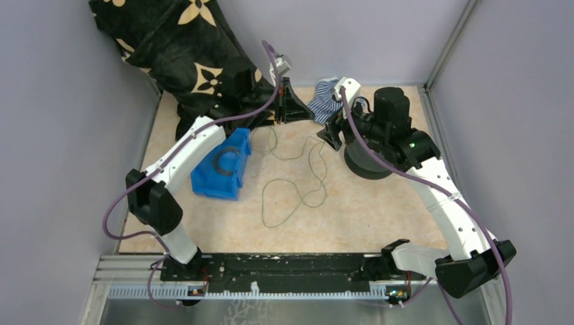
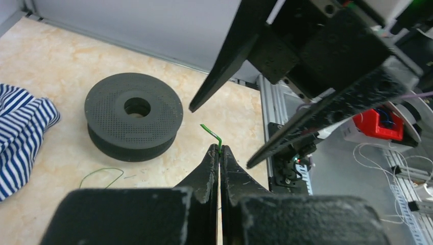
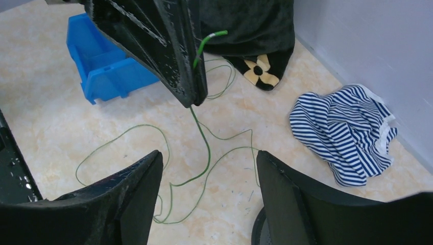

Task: Wrap the cables

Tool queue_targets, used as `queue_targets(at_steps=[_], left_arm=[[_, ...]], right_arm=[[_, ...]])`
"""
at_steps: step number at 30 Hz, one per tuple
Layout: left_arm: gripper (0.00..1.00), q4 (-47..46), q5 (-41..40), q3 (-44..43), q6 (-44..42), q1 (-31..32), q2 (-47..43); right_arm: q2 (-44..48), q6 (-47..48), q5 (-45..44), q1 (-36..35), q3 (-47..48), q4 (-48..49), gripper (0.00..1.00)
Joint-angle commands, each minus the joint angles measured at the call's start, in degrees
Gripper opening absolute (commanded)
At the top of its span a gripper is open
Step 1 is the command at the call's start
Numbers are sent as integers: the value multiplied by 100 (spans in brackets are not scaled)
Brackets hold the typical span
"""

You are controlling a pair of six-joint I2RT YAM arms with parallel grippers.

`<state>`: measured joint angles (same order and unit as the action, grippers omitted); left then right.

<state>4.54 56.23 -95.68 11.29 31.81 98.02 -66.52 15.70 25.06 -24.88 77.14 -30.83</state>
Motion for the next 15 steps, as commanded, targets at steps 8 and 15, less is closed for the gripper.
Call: queue_targets(at_steps=[8,15], left_arm=[[0,-689,759,331,268,137,-423],[0,-721,758,384,264,202,-402]], right_arm=[[67,259,239,-17,18,260,56],[-150,161,711,-16,84,168,41]])
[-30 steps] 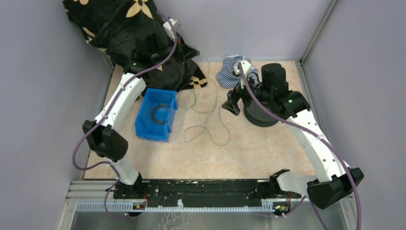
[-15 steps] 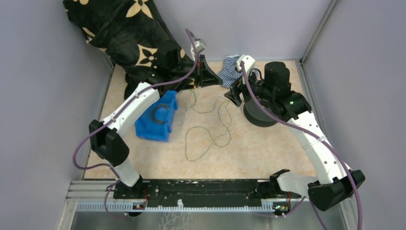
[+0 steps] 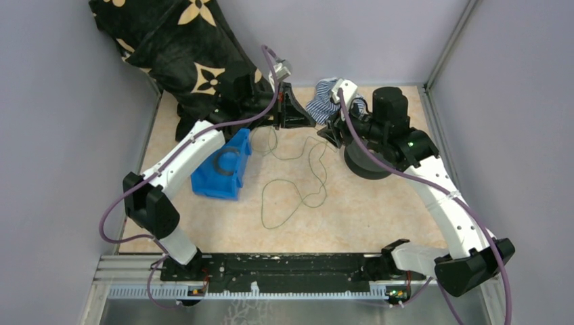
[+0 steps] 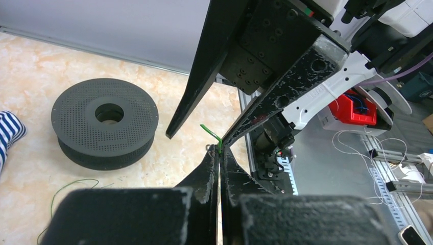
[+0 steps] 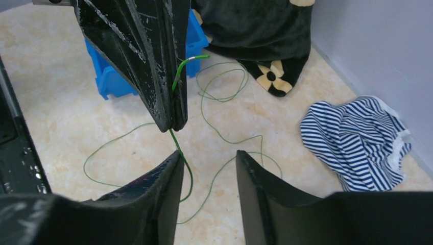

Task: Wrap the cables

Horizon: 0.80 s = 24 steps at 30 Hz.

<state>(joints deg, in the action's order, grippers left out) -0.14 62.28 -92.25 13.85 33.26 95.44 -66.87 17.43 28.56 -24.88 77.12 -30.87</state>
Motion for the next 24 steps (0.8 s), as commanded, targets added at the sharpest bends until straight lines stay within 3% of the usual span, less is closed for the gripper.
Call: queue_targets(at_steps=[1,7,12,19,24], left_arm=[[0,-262,153,34,24,58,-128],[0,-306,124,11,95,67,-41],[5,-289,-170,21,123,54,-25],[50,-231,-458,135,211,-55,-53],[71,-357,-681,625,40,-127,-317]], right_arm=[[-126,-16,439,-16,75,150,36],[-120,-154,504,-16,-2,156,1],[123,-422,163,-18,-225,388,0],[198,-992,-273,-3,-280,639,0],[169,-1524,-526,59,-207,848,0]])
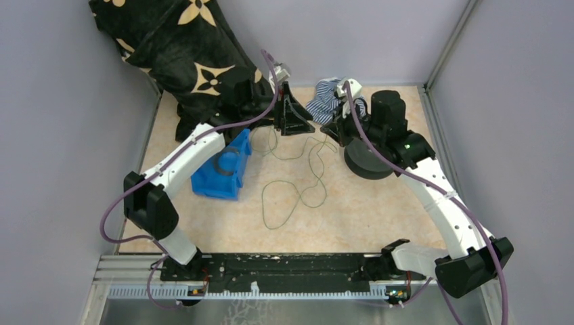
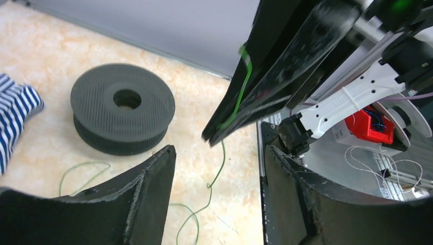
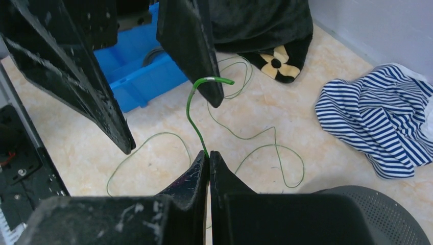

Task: Wrap the cables

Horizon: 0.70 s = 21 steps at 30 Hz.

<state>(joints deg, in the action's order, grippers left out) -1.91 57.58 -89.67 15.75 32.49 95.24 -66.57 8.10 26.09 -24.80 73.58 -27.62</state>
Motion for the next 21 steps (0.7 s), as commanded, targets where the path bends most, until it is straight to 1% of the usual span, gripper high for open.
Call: queue_targets(at_steps=[1,3,7,8,11,16,19,21], left_arm=[[73,-263,-228,495,-159,-49,-330],[76,-426,-190,687,-165,-45,-352],[76,-719,-86,852,-66,30,-221],[74,-957,16,872,85,82,-139],[67,-1158,95,847,129,209,-20],[54,-1568,324,765,529,382,234],[45,-1851,428,842,777,407,269],[35,-1891,406,863,802,409,280]], right_arm=[[113,-698,-279,53,197,547,0],[66,-886,-205,58,328,598,0],[-6,-1210,-27,54,479,741,0],[-32,-1337,14,54,509,779,0],[-27,-1474,52,62,445,876,0],[-27,-1612,116,78,391,945,0],[-21,-1645,107,107,387,956,0],[-16,-1654,126,115,326,972,0]])
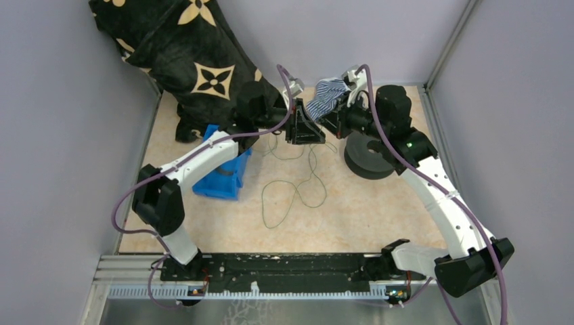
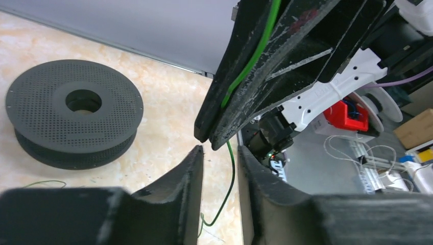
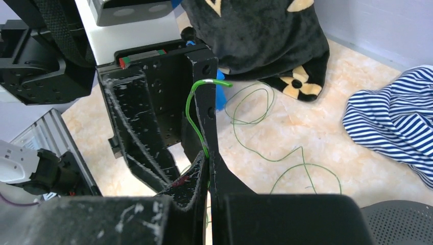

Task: Wrap the cables

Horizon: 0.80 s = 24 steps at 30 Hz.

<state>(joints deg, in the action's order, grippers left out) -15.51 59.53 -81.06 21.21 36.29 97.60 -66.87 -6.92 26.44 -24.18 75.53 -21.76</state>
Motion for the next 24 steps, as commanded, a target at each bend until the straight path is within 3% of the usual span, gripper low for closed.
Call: queue_targets(at_steps=[1,4,9,12,16,18,19,20,22,24], left_arm=[[30,-544,215,13,269,27,48],[20,-620,224,88,284,27,4],[12,-594,168,202,203,19,-105],[1,-554,139,256,136,18,-168],[0,-258,-30,309,-147,-10,-301],[0,-21,-186,314,-314,-52,-372],[0,65,-273,340,-370,-94,-407],[0,160,-352,359,-426,-134,-451],[0,364,-481,373,-590,-225,-538],[0,770,-650,323,-880,-315,-594]], right_arm=[[36,-174,90,62,82,417,0],[54,-182,96,92,-6,449,0],[107,-214,99,180,-118,506,0],[132,-206,149,207,-169,517,0],[211,-131,102,307,-254,475,2],[300,-53,92,382,-331,432,14],[358,44,32,414,-367,401,33],[415,95,-30,434,-385,343,44],[514,394,-224,476,-375,164,57],[606,689,-497,492,-380,-71,64]])
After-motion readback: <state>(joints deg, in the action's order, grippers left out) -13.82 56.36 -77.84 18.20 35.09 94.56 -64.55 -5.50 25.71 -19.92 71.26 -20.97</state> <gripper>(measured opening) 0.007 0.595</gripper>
